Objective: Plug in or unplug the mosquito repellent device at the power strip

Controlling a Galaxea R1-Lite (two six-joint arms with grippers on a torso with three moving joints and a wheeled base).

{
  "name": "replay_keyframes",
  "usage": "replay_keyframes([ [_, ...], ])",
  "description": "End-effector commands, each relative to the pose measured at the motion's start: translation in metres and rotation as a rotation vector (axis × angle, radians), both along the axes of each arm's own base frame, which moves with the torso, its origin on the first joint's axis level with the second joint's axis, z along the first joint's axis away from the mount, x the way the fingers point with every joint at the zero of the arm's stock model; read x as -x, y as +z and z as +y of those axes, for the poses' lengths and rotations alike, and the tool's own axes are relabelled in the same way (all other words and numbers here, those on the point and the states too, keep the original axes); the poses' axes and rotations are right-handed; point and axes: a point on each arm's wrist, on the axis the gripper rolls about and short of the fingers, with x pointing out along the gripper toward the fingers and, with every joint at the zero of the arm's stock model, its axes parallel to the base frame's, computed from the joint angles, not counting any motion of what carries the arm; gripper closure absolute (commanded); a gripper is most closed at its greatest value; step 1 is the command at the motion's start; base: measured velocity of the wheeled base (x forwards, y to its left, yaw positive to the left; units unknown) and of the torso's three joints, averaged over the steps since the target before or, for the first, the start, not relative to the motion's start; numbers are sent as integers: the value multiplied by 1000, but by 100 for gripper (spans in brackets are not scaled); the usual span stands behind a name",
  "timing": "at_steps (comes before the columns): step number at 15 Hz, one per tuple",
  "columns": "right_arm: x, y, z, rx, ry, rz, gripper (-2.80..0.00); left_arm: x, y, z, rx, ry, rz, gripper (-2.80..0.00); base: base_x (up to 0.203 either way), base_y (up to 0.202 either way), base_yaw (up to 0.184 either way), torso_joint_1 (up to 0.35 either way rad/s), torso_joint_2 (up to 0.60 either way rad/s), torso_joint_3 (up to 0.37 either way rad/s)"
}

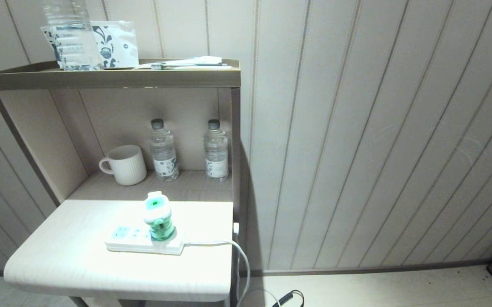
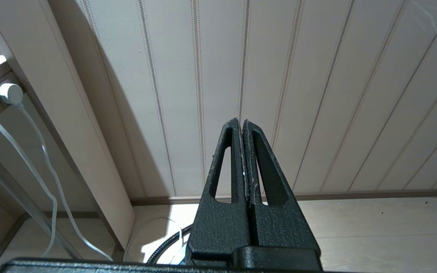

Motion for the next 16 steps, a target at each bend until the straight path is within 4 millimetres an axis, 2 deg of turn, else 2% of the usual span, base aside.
replay_keyframes([
  [1, 0, 0, 0, 0, 0, 2, 0, -26, -11, -26, -1, 38, 77, 0, 0, 0, 0, 0, 0, 0],
  [3, 0, 0, 0, 0, 0, 2, 0, -30, -26, -57, 14, 67, 73, 0, 0, 0, 0, 0, 0, 0],
  [5, 0, 0, 0, 0, 0, 2, 0, -45, -56, -89, 1, 101, 93, 0, 0, 0, 0, 0, 0, 0],
  [6, 0, 0, 0, 0, 0, 2, 0, -54, -65, -99, 13, 132, 85, 0, 0, 0, 0, 0, 0, 0],
  [10, 0, 0, 0, 0, 0, 2, 0, -73, -83, -119, 27, 167, 89, 0, 0, 0, 0, 0, 0, 0],
  [11, 0, 0, 0, 0, 0, 2, 0, -78, -89, -125, 27, 174, 97, -280, 0, 0, 0, 0, 0, 0],
  [16, 0, 0, 0, 0, 0, 2, 0, -93, -113, -140, 14, 235, 122, -280, 0, 0, 0, 0, 0, 0],
])
